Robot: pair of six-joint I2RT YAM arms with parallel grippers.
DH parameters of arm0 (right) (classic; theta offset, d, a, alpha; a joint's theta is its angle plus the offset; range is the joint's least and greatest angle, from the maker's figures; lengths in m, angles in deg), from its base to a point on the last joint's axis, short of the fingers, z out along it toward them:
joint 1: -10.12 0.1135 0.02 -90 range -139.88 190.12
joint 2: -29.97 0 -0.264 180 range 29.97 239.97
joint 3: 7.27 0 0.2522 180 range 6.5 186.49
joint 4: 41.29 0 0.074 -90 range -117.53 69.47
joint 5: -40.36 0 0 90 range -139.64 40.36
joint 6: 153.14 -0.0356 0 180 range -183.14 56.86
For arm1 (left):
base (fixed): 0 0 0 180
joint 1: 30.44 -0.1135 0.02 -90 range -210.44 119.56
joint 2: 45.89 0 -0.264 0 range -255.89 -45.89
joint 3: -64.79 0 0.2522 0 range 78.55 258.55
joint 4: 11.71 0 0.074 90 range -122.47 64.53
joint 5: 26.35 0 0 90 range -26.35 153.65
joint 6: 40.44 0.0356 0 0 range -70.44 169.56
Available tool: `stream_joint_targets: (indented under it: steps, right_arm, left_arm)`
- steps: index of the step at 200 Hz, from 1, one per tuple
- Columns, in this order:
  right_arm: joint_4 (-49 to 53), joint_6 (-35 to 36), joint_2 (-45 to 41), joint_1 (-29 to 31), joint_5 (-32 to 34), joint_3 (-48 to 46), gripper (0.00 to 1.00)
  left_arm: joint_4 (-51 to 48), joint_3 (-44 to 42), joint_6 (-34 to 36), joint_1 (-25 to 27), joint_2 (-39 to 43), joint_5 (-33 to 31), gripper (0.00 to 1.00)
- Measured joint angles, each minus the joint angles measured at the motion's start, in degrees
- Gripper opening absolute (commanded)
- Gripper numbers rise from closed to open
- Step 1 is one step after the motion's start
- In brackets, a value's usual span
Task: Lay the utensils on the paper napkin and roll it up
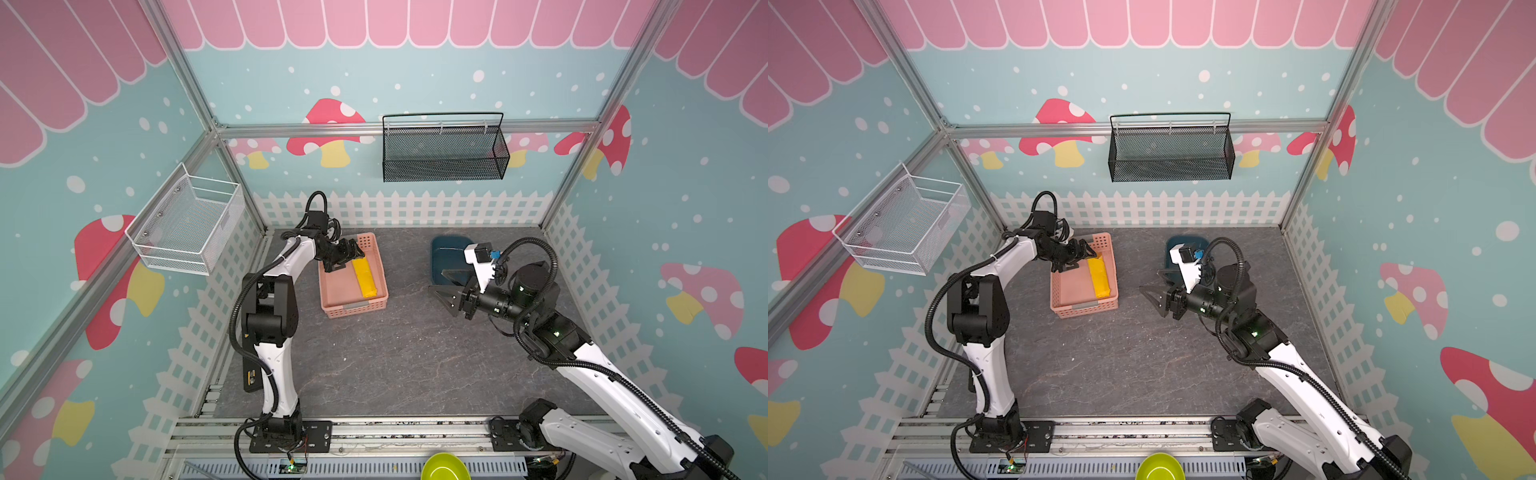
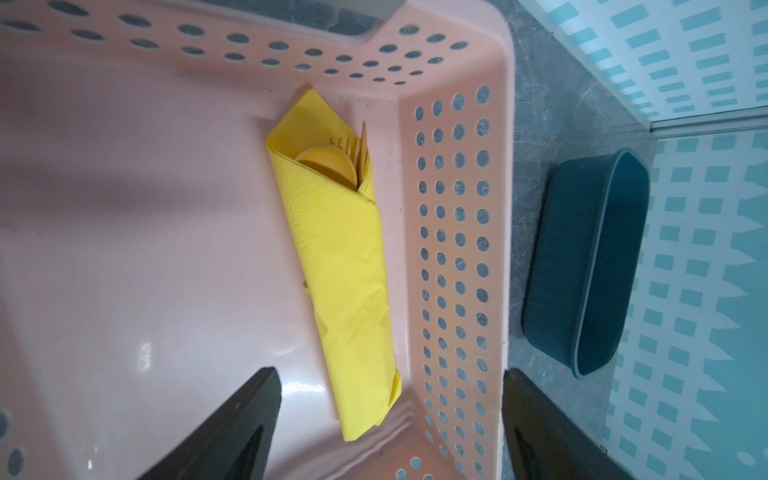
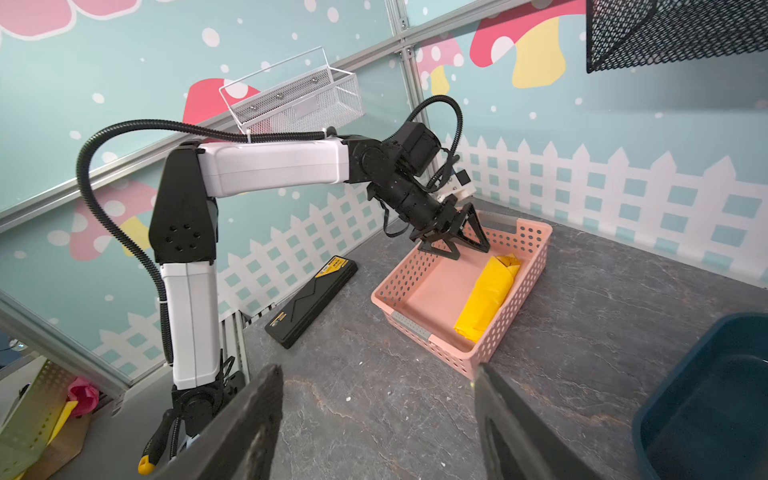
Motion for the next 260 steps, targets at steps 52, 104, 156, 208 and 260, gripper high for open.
stream_joint_targets:
  steps: [52,104,156,208,260]
  right_arm:
    - [5.4,2.1,0.2,-1.1,9.2,0.8,0.94]
    - [6.7,3.0,0.8,-5.6,16.8,-0.2,0.98]
    - [6.9,3.7,3.6,-12.0,24.0,-5.2,1.0]
    - [3.1,4.4,5.2,-17.1,33.5,-13.2,1.0]
    - [-9.9,8.2,10.2,-21.8,42.5,-24.1,1.0]
  left_arm:
    - [-0.4,-5.5,0.5,0.2,10.1,-3.4,1.0]
    - [3.9,-17.2,1.0,0.1,22.0,-11.2,1.0]
    - [13.3,-32.9,1.0,-1.8,33.2,-22.1,1.0]
    - [25.6,-47.8,1.1,-6.7,41.5,-34.4,1.0]
    - [41.6,-60.4,1.8,-12.2,42.4,-42.3,0.99]
